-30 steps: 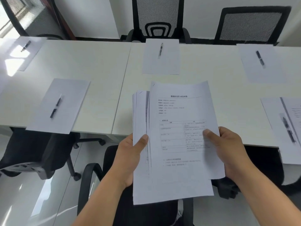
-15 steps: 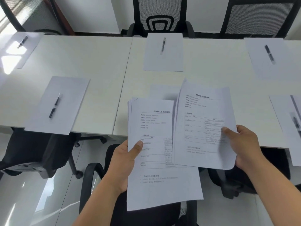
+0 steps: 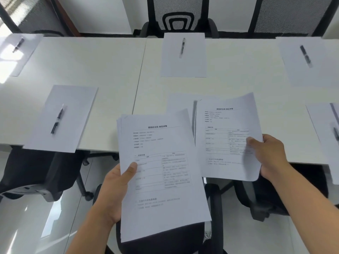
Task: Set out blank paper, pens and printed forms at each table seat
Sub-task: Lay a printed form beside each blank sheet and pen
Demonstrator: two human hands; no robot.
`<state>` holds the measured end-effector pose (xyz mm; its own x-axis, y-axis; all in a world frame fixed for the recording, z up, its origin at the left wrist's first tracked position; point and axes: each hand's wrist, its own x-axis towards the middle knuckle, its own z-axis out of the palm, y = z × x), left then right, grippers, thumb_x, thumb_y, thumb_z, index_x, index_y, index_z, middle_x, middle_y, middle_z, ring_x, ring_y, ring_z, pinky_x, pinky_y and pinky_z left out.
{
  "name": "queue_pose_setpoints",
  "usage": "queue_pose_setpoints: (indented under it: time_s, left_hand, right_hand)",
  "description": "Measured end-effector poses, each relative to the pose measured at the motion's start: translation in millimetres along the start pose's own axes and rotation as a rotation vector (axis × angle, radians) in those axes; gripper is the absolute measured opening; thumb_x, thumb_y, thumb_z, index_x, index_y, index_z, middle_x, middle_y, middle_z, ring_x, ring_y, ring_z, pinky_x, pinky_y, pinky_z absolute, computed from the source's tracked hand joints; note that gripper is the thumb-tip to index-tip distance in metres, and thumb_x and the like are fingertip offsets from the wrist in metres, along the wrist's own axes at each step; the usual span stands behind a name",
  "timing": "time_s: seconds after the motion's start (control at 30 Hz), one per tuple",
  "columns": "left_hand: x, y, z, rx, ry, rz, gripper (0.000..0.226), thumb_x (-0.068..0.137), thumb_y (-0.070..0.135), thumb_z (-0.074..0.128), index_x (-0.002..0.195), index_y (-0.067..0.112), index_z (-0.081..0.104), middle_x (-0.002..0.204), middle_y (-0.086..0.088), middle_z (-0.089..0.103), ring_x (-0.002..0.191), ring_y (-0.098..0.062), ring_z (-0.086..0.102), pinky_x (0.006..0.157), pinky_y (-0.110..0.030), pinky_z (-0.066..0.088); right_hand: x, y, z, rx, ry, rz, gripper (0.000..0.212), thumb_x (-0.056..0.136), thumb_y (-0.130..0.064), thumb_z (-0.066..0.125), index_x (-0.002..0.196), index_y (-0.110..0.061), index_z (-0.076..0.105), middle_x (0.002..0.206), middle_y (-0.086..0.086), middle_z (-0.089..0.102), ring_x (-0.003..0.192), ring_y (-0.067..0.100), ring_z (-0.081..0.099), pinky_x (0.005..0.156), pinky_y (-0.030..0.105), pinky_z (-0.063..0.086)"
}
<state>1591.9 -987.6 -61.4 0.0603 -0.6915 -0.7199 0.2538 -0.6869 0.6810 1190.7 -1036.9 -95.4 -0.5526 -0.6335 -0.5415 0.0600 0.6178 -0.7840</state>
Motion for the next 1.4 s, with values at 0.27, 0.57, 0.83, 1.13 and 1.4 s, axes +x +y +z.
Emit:
queue_pose_setpoints:
  time_s: [0.27, 0.57, 0.83, 1.13, 1.4]
  left_hand:
    - [11, 11, 3, -0.001, -0.018, 0.014, 0.031, 0.108, 0.028, 0.063, 0.136, 0.02, 0.073, 0.13, -0.015, 0.079, 0.117, -0.045, 0.077, 0.104, -0.07, 0.055]
    - [28, 25, 11, -0.015, -0.053, 0.02, 0.032, 0.105, 0.029, 0.065, 0.135, 0.02, 0.075, 0.132, -0.015, 0.078, 0.12, -0.046, 0.075, 0.108, -0.072, 0.052]
    - [36, 26, 23, -0.017, -0.07, 0.037, 0.04, 0.098, 0.028, 0.069, 0.136, 0.017, 0.074, 0.13, -0.017, 0.078, 0.118, -0.047, 0.076, 0.109, -0.071, 0.052]
    - [44, 25, 29, -0.005, -0.093, 0.025, 0.037, 0.101, 0.029, 0.069, 0.135, 0.017, 0.075, 0.134, -0.017, 0.077, 0.121, -0.047, 0.074, 0.11, -0.07, 0.051]
    - [43, 25, 40, -0.008, -0.108, 0.005, 0.034, 0.102, 0.029, 0.069, 0.133, 0.015, 0.076, 0.133, -0.019, 0.077, 0.12, -0.049, 0.074, 0.109, -0.073, 0.051]
  right_hand:
    - [8, -2, 18, -0.031, -0.002, -0.038, 0.004, 0.105, -0.014, 0.07, 0.106, -0.011, 0.072, 0.11, 0.006, 0.078, 0.099, 0.031, 0.075, 0.086, 0.044, 0.063]
    - [11, -3, 31, -0.035, 0.011, -0.04, 0.01, 0.104, -0.016, 0.071, 0.106, -0.007, 0.069, 0.106, 0.007, 0.075, 0.092, 0.029, 0.073, 0.073, 0.037, 0.059]
    - [22, -4, 38, -0.052, 0.048, -0.072, 0.007, 0.101, -0.014, 0.071, 0.106, -0.01, 0.067, 0.105, 0.006, 0.073, 0.094, 0.029, 0.072, 0.078, 0.04, 0.059]
    - [19, -6, 37, -0.158, 0.047, -0.061, 0.014, 0.1, -0.011, 0.067, 0.095, -0.024, 0.067, 0.108, -0.001, 0.074, 0.102, 0.03, 0.07, 0.089, 0.047, 0.059]
    - [6, -4, 34, -0.401, 0.12, -0.2, 0.058, 0.101, -0.023, 0.065, 0.156, -0.021, 0.048, 0.15, 0.003, 0.043, 0.145, 0.026, 0.028, 0.111, 0.052, 0.045]
